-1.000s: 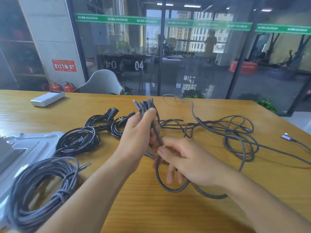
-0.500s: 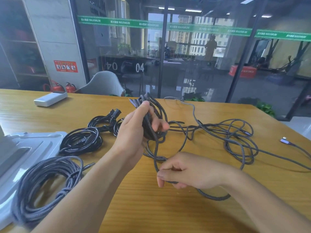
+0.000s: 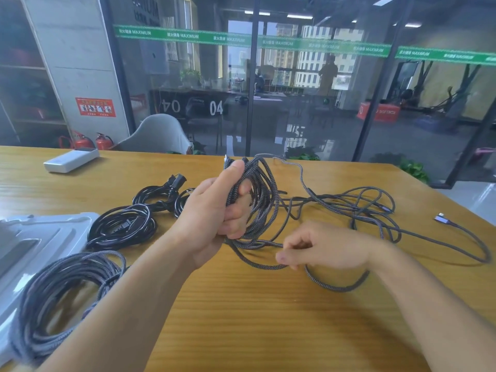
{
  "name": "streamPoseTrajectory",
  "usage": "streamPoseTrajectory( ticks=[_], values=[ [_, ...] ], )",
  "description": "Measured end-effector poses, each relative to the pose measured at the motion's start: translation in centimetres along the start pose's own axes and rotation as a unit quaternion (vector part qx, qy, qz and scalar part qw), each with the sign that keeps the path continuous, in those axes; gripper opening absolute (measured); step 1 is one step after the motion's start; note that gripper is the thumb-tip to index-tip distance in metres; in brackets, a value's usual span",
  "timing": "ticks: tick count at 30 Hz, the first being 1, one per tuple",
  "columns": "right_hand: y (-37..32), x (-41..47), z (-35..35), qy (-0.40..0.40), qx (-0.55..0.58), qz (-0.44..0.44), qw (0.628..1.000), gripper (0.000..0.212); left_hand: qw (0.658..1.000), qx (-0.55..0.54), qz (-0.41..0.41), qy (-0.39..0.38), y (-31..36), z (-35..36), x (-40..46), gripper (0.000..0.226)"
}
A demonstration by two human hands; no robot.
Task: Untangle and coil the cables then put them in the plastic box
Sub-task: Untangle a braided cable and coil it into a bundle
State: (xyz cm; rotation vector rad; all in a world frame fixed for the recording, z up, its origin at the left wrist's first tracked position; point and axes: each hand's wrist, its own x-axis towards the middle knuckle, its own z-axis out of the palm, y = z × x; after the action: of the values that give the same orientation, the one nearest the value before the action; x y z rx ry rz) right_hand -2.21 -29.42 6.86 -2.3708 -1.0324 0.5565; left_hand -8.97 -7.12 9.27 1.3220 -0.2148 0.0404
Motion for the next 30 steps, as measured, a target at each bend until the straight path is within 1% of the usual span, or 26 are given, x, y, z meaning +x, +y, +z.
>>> streamPoseTrajectory(
  ticks=[4,7,9,11,13,15,17,19,23,26,30],
  values=[
    [1.3,-1.1,-1.6,-0.020,0.037,-0.024,0.999,0.038,1.000,-0.004,-0.010,-0.012,0.2,0.0,-0.1,0.043],
    [2.4,-1.5,-2.4,0.017,0.028,-0.032,0.999,0.032,1.000,-0.003,-0.015,-0.008,0.5,-0.2,-0.2,0.044],
    [3.0,-1.9,-2.8,0.075,0.033,-0.039,0.996,0.025,1.000,-0.011,-0.011,0.001,0.8,-0.5,-0.2,0.043],
    [3.4,-2.1,-3.0,0.169,0.095,-0.051,0.980,0.024,1.000,-0.024,-0.008,0.003,1.0,-0.6,-0.1,0.043],
    [3.9,-1.6,-2.8,0.245,0.135,-0.041,0.959,0.031,1.000,-0.028,-0.010,-0.009,1.0,-0.5,-0.2,0.043],
    [4.1,-0.7,-2.3,0.305,0.115,-0.009,0.945,0.042,0.999,-0.017,-0.023,-0.036,0.7,0.1,-0.3,0.043],
    [4.4,0.0,-2.2,0.350,0.075,0.016,0.934,0.050,0.997,0.021,-0.041,-0.063,0.1,1.0,-0.4,0.043],
    [4.4,0.3,-2.1,0.383,0.046,0.035,0.922,0.055,0.993,0.072,-0.058,-0.075,-0.6,1.6,-0.4,0.043],
    [4.2,0.4,-2.1,0.448,0.013,0.038,0.893,0.054,0.988,0.120,-0.079,-0.058,-1.3,1.6,0.0,0.042],
    [3.7,0.4,-1.9,0.472,0.003,0.034,0.881,0.055,0.983,0.149,-0.077,-0.068,-1.6,1.6,0.1,0.043],
    [3.1,0.5,-1.4,0.503,-0.007,0.031,0.864,0.058,0.962,0.251,-0.056,-0.090,-2.4,2.3,0.0,0.047]
  ],
)
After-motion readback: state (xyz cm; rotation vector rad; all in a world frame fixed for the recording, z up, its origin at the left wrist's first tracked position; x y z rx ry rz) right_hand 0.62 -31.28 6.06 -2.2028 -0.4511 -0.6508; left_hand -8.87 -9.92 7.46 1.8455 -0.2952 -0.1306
